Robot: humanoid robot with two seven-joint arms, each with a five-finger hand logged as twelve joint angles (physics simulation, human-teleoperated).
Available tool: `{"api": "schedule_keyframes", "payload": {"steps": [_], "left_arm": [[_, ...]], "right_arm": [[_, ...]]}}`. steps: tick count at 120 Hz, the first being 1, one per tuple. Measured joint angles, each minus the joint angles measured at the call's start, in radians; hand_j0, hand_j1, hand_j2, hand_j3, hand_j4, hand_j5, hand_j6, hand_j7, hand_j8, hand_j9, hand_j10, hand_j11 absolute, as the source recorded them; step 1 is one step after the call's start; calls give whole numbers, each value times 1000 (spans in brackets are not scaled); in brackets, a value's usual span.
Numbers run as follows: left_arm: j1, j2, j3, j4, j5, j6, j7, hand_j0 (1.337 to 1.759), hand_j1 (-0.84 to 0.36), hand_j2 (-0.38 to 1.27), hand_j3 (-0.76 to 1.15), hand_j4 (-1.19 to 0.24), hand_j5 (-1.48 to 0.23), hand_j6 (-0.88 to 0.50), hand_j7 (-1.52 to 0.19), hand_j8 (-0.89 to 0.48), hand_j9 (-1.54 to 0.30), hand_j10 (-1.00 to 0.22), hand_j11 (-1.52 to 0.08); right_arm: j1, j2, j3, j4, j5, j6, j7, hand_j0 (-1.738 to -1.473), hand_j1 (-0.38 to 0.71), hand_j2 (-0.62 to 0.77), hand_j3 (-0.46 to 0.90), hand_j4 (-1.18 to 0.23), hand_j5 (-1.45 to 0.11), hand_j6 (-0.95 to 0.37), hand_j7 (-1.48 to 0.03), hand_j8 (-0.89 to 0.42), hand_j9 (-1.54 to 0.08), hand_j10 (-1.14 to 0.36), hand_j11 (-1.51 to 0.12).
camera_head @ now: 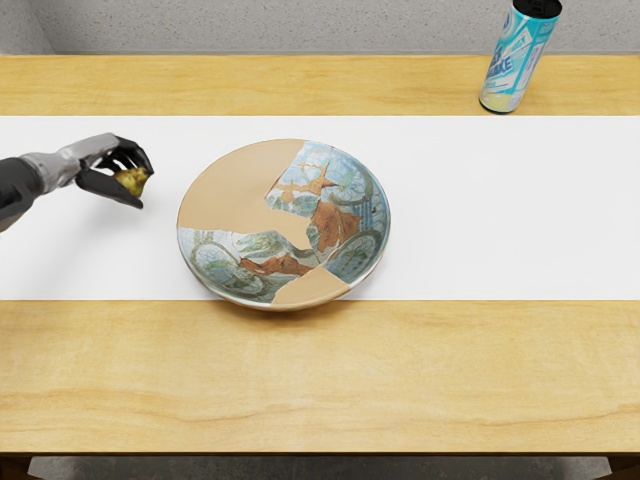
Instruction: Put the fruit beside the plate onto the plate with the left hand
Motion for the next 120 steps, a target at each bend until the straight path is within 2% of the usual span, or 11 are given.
{"api": "schedule_keyframes", "payload": {"steps": [11,30,46,68,94,120], "left_arm": [[-15,21,-3,-8,-1,-33,0,1647,-336,326,0,-586,-1034,-443,-1036,-355,-1039,-470,-1034],[-51,83,-9,-64,-1,-101,2,1646,-319,297,0,-589,-1070,-437,-1055,-354,-1053,-478,-1048],[-90,88,-14,-100,-7,-176,2,1645,-318,299,0,-576,-1107,-425,-1078,-344,-1071,-477,-1071],[-152,85,-17,-114,-40,-286,3,1644,-319,297,0,-559,-1130,-419,-1119,-326,-1095,-467,-1095],[-225,31,-18,-116,-80,-377,5,1642,-315,302,0,-548,-1155,-397,-1141,-333,-1128,-476,-1121],[-255,-35,-18,-115,-117,-395,7,1641,-311,298,0,-542,-1169,-404,-1143,-328,-1149,-465,-1140]], "right_arm": [[0,0,0,0,0,0,0,-1658,-349,0,0,0,0,0,0,0,0,0,0],[0,0,-2,0,0,0,0,-1658,-349,0,0,0,0,0,0,0,0,0,0],[0,0,-3,0,0,0,1,-1658,-349,0,0,0,0,0,0,0,0,0,0],[-1,0,-4,0,0,0,3,-1658,-349,0,0,0,0,0,0,0,0,0,0],[-1,0,-4,0,-1,-1,6,-1658,-349,0,0,0,0,0,0,0,0,0,0],[-1,0,-5,0,-3,0,6,-1658,-349,0,0,0,0,0,0,0,0,0,0]]}}
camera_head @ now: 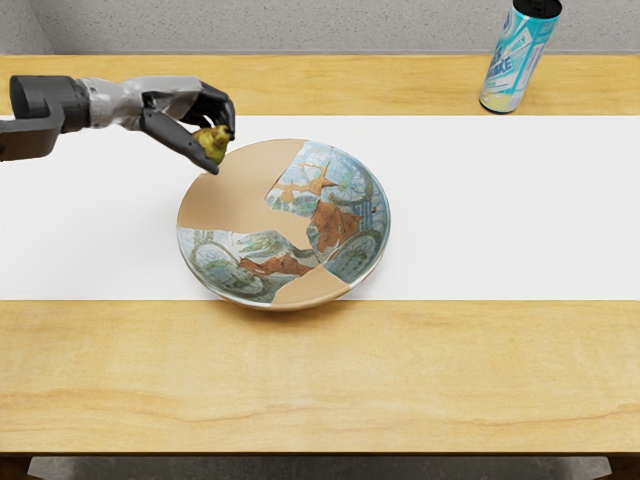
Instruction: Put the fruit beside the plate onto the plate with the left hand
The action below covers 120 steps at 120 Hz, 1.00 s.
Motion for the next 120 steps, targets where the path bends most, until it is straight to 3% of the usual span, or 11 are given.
{"api": "schedule_keyframes", "payload": {"steps": [39,62,69,91,109,113,120], "left_arm": [[-13,-163,2,4,-35,-4,26,1641,-310,295,0,-535,-1187,-390,-1173,-321,-1177,-464,-1154],[-7,-175,5,9,-37,-4,38,1641,-313,291,0,-527,-1175,-381,-1172,-311,-1171,-461,-1142],[19,-175,3,8,-68,19,41,1645,-271,239,0,-509,-1031,-384,-1030,-327,-1030,-476,-1005],[24,-171,-1,4,-164,93,44,1653,-58,125,0,-337,-589,-287,-588,-263,-588,-324,-578],[61,-108,-2,-3,-294,42,47,1655,116,67,0,-195,-325,-171,-324,-160,-324,-188,-319],[67,-64,-1,-16,-340,31,66,1656,142,59,0,-174,-286,-153,-285,-143,-285,-168,-281],[84,-9,-1,-46,-447,17,137,1656,177,48,0,-145,-233,-129,-233,-122,-233,-140,-230]], "right_arm": [[0,0,-1,0,0,0,1,-1658,-349,0,0,0,0,0,0,0,0,0,0],[0,0,-1,0,0,1,2,-1658,-349,0,0,0,0,0,0,0,0,0,0],[0,0,-1,0,0,1,2,-1658,-349,0,0,0,0,0,0,0,0,0,0],[0,0,-1,0,0,1,2,-1658,-349,0,0,0,0,0,0,0,0,0,0],[0,0,0,0,0,-1,2,-1658,-349,0,0,0,0,-1,0,0,0,0,0],[0,0,0,0,0,-1,2,-1658,-349,0,0,0,0,-1,0,0,0,0,0],[0,0,0,0,0,-1,2,-1658,-349,0,0,0,0,0,0,0,0,0,0]]}}
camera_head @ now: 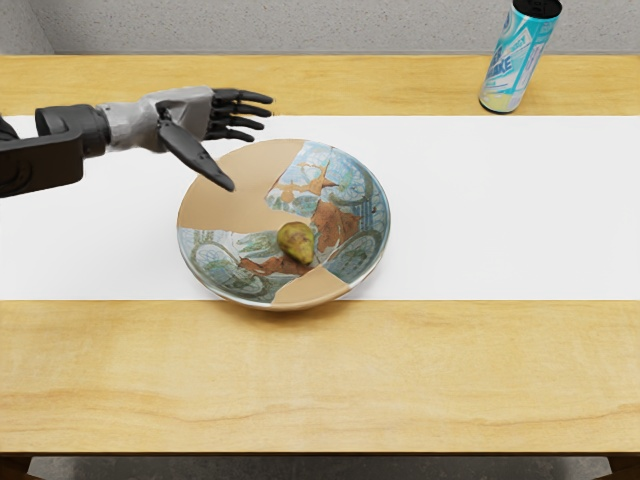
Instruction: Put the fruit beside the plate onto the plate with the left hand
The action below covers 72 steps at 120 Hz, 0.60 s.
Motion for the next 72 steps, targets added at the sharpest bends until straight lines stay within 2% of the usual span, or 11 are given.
{"api": "schedule_keyframes", "payload": {"steps": [8,22,36,53,64,72], "left_arm": [[21,52,1,-32,-110,-8,61,1657,205,38,0,-121,-189,-110,-189,-105,-189,-118,-187],[44,163,7,-107,-223,-15,123,1657,238,27,0,-94,-140,-87,-140,-84,-140,-92,-138],[51,220,10,-175,-275,-17,230,1658,272,19,0,-65,-95,-62,-95,-60,-95,-64,-95],[72,328,8,-209,-301,-18,279,1658,300,11,0,-41,-59,-39,-59,-38,-59,-40,-58],[71,376,5,-215,-305,-18,343,1658,311,9,0,-32,-46,-31,-45,-31,-45,-32,-45],[70,400,3,-218,-308,-18,374,1658,316,8,0,-28,-39,-27,-39,-26,-39,-27,-39]], "right_arm": [[-1,0,0,0,0,0,0,-1658,-349,0,0,0,0,-1,0,0,0,0,0],[-2,0,0,0,0,0,0,-1658,-349,0,0,0,0,0,0,0,0,0,0],[-5,0,0,0,0,0,0,-1658,-349,0,0,0,0,0,0,0,0,0,0],[-8,0,-1,0,0,0,0,-1658,-349,0,0,0,0,0,0,0,0,0,0],[-9,0,-1,0,-1,0,0,-1658,-349,0,0,0,0,0,0,0,0,0,0],[-9,0,-1,0,-1,0,0,-1658,-349,0,0,0,0,0,0,0,0,0,0]]}}
